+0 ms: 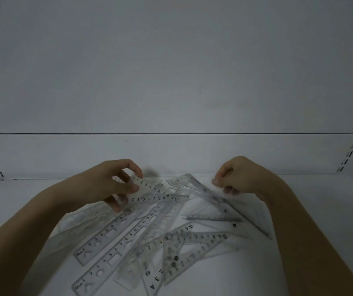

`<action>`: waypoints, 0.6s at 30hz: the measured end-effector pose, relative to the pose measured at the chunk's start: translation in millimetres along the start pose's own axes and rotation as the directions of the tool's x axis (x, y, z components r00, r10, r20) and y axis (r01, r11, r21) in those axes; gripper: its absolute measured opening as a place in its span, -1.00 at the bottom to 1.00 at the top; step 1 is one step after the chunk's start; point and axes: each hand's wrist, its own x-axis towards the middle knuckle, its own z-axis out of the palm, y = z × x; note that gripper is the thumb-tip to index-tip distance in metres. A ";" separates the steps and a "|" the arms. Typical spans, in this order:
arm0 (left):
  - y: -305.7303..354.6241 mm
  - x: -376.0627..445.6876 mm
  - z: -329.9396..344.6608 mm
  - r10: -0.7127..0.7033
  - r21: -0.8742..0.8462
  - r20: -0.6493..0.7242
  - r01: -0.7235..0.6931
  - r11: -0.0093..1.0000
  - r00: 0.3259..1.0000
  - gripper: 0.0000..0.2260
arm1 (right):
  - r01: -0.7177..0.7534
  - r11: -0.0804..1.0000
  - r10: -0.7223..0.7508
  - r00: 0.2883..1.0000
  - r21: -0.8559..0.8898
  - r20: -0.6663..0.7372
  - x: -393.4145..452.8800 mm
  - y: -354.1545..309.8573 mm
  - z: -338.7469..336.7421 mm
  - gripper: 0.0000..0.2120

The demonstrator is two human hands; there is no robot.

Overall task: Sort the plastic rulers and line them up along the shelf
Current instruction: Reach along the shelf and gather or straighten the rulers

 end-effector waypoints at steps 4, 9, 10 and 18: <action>2.3 -1.7 -3.7 0.021 -0.066 0.006 -0.021 0.998 1.000 -0.85 | 0.097 0.973 -0.093 0.995 0.211 -0.030 0.1 -7.7 3.1 -0.88; -1.4 -1.8 -4.1 0.069 -0.124 -0.037 -0.073 0.990 0.997 -0.86 | 0.221 0.931 -0.214 0.975 0.291 -0.055 -1.8 -21.9 18.4 -0.80; -3.1 -2.0 -4.1 0.074 -0.121 -0.039 -0.079 0.989 0.996 -0.87 | 0.229 0.926 -0.221 0.973 0.300 -0.061 -2.4 -24.5 21.6 -0.80; -11.5 -32.5 -30.4 0.082 0.056 -0.120 -0.076 0.996 0.989 -0.64 | 0.302 0.924 -0.272 0.950 0.235 -0.151 -11.9 -56.7 52.3 -0.80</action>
